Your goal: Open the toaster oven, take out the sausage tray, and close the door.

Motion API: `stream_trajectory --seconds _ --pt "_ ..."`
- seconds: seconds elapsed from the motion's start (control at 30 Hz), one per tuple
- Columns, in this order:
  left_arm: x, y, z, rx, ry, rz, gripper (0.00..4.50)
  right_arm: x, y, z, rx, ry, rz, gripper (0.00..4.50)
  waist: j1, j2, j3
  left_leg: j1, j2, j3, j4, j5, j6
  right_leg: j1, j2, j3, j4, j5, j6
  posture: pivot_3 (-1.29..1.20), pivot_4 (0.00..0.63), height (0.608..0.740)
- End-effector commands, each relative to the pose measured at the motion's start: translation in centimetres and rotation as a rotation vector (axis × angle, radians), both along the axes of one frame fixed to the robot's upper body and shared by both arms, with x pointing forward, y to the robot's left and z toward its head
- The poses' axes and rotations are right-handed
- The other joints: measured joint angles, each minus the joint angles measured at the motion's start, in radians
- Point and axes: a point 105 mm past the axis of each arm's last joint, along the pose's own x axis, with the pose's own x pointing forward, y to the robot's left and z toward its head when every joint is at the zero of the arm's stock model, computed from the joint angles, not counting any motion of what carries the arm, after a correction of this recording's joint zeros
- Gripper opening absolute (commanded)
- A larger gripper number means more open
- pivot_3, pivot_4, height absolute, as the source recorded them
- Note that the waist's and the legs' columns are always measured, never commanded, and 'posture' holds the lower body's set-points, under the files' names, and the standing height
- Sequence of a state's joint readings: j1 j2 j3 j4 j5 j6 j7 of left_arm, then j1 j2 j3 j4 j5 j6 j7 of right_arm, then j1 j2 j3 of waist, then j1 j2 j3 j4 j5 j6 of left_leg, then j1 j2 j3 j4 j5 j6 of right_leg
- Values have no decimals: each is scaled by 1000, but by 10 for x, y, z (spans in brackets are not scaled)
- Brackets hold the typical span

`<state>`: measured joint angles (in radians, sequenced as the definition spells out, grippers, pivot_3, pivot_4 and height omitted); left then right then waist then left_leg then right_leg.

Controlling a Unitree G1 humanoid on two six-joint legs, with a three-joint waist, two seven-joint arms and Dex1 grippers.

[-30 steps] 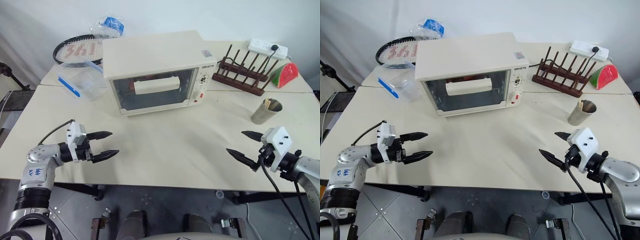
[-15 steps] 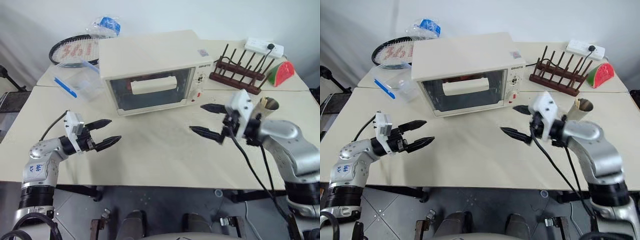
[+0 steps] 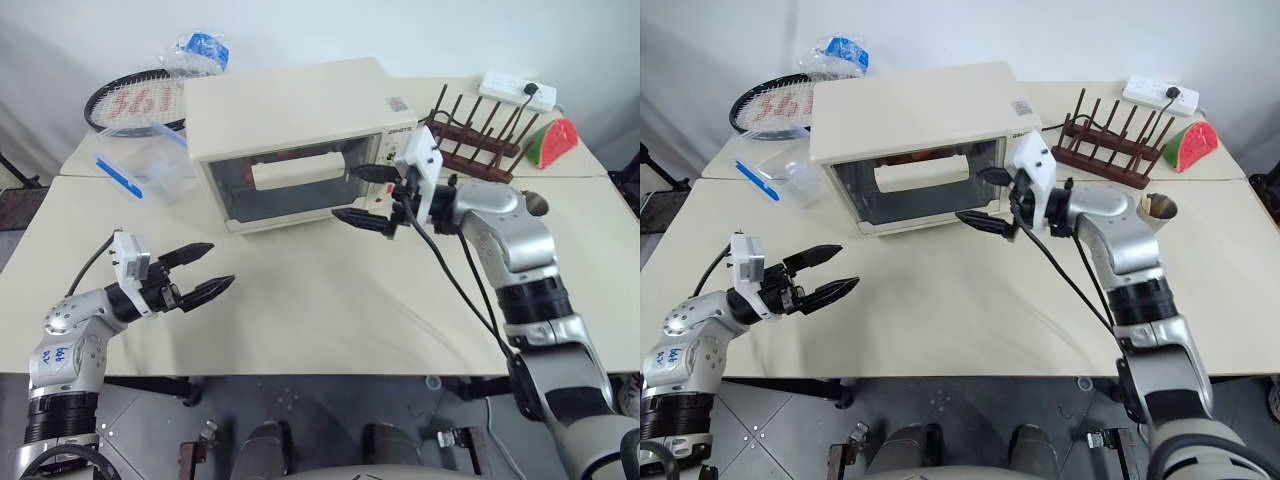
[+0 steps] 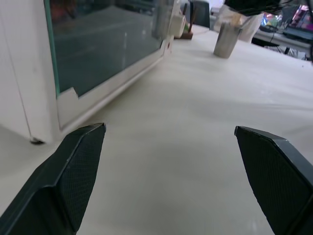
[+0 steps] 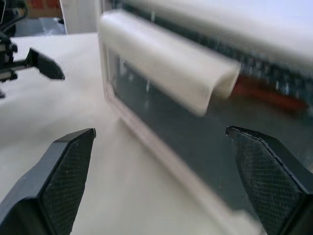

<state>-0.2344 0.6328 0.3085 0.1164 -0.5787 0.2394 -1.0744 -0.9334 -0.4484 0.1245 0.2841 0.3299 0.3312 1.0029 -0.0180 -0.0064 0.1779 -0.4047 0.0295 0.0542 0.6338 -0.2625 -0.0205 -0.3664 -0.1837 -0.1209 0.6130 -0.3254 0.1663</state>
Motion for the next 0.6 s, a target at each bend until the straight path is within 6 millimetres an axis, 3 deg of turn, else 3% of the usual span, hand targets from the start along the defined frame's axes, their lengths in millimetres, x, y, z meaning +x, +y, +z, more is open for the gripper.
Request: stream_trajectory --seconds 0.03,0.2,0.6 --pt "-6 6 15 -29 -50 13 4500 1 6 16 2 -81 41 4479 -6 0 0 0 0 0 0 0 0 0 0 0 1 0 0 0 150 740" --pt "-2 16 20 -42 -43 83 4500 -8 17 24 17 -77 138 4479 -13 0 0 0 0 0 0 0 -1 -3 0 0 6 0 0 0 150 740" --pt "15 38 53 -71 -127 166 4500 -36 26 12 -32 -25 280 4479 -17 0 0 0 1 4 -2 -1 -2 -8 0 0 8 0 0 0 150 740"
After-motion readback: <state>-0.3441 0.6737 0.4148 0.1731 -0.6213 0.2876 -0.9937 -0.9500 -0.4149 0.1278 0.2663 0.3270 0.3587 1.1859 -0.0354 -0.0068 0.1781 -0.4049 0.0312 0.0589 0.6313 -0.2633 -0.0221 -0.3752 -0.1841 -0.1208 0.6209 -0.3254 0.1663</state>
